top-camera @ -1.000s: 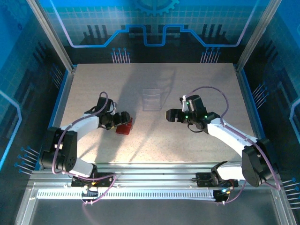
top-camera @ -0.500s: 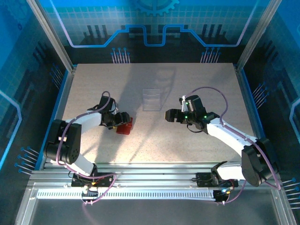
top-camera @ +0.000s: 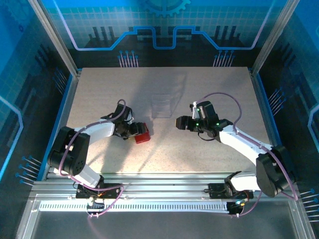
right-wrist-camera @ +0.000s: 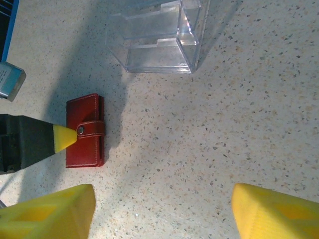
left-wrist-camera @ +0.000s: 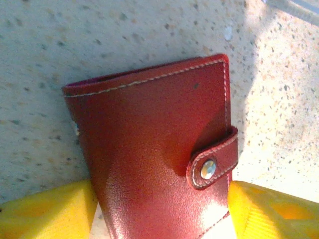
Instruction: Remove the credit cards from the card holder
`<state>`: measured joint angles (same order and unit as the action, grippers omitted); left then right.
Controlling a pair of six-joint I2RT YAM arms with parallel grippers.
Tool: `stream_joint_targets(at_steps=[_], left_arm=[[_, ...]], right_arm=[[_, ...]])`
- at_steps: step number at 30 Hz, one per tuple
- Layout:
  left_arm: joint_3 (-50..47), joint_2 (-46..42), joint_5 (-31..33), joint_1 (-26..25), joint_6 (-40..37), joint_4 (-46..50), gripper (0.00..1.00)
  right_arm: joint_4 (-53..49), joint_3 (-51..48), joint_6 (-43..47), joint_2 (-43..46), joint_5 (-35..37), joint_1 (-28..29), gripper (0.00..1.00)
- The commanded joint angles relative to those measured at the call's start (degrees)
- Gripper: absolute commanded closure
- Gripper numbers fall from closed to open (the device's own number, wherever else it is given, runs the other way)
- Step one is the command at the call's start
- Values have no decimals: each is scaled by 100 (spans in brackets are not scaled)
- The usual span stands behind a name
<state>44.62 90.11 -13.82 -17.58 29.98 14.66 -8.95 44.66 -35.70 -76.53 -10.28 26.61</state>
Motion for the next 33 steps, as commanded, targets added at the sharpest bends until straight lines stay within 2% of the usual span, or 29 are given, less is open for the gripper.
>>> stream_joint_targets(at_steps=[1, 5, 10, 21, 25, 33], left_arm=[[41, 68, 108, -154, 159, -22, 29], [89, 110, 185, -200, 201, -83, 30], [197, 265, 189, -219, 201, -99, 31], [-36, 25, 449, -246, 289, -242, 36], [-154, -132, 544, -245, 336, -304, 39], [-347, -193, 528, -245, 445, -488, 41]], right_arm=[[108, 18, -77, -223, -305, 63, 35], [200, 145, -128, -643, -695, 103, 43], [413, 407, -256, -1226, -1008, 329, 47], [672, 1408, -520, -2522, -1091, 1096, 67], [752, 1722, -602, -2955, -1122, 1230, 71], [733, 2155, -659, -3528, -1132, 1413, 72]])
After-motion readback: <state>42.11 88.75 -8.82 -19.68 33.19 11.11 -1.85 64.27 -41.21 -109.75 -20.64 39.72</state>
